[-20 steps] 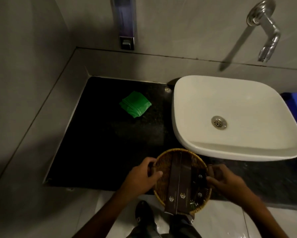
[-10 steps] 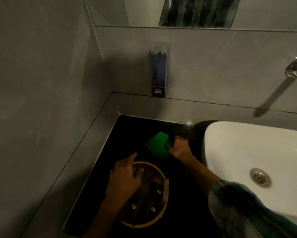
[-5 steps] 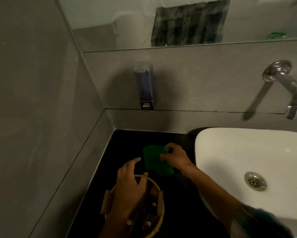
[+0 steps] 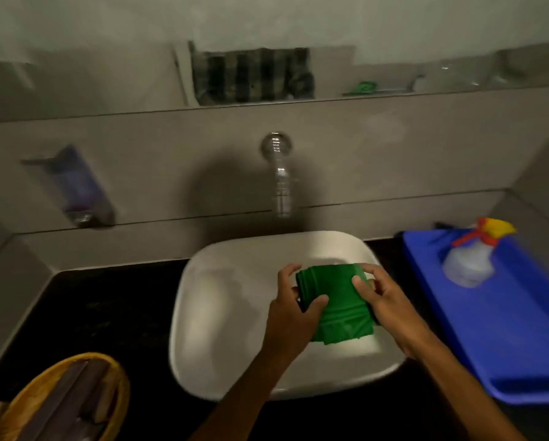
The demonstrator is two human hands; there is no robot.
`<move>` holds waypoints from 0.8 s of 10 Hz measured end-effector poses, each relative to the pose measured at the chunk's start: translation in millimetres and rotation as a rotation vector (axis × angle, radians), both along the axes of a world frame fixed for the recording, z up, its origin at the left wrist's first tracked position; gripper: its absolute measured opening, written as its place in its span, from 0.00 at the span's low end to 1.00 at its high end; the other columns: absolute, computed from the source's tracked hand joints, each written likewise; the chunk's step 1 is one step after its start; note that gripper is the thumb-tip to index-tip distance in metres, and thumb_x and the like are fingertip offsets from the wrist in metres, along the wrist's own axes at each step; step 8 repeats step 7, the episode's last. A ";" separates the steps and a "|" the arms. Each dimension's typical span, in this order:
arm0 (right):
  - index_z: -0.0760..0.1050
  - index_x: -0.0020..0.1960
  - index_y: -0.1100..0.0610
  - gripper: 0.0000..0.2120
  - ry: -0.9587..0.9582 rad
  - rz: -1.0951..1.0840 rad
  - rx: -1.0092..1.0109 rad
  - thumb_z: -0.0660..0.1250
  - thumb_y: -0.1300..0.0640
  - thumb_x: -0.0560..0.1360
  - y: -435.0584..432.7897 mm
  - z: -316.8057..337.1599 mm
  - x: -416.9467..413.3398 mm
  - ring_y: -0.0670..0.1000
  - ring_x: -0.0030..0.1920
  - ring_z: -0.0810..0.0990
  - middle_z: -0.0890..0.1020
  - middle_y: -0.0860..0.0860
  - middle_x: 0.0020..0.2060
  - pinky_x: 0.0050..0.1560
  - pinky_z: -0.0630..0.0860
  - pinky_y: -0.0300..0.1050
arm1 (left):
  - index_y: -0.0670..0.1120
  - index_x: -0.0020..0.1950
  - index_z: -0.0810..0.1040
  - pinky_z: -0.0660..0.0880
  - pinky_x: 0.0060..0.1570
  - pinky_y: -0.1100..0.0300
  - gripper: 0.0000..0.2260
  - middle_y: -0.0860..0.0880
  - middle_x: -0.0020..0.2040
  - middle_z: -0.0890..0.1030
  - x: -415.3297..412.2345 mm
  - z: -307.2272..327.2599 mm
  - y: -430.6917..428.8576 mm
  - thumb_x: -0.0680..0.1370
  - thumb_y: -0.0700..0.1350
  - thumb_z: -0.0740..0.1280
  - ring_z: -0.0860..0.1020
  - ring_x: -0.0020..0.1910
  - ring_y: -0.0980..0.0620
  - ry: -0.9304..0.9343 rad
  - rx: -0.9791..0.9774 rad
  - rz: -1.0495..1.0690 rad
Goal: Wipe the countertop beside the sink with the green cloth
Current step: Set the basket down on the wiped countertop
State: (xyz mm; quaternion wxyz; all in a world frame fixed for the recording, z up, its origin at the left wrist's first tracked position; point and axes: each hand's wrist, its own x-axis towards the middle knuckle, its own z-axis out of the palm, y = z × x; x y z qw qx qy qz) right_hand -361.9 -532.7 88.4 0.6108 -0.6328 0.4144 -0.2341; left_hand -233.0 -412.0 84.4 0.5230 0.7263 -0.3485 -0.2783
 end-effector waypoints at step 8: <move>0.69 0.69 0.50 0.21 1.281 0.054 -0.341 0.56 0.53 0.76 -142.0 -101.3 -260.3 0.57 0.71 0.63 0.63 0.54 0.72 0.68 0.59 0.57 | 0.59 0.52 0.81 0.48 0.68 0.41 0.32 0.40 0.57 0.83 -248.5 -124.5 -192.9 0.77 0.65 0.38 0.72 0.68 0.39 -0.936 0.335 -0.623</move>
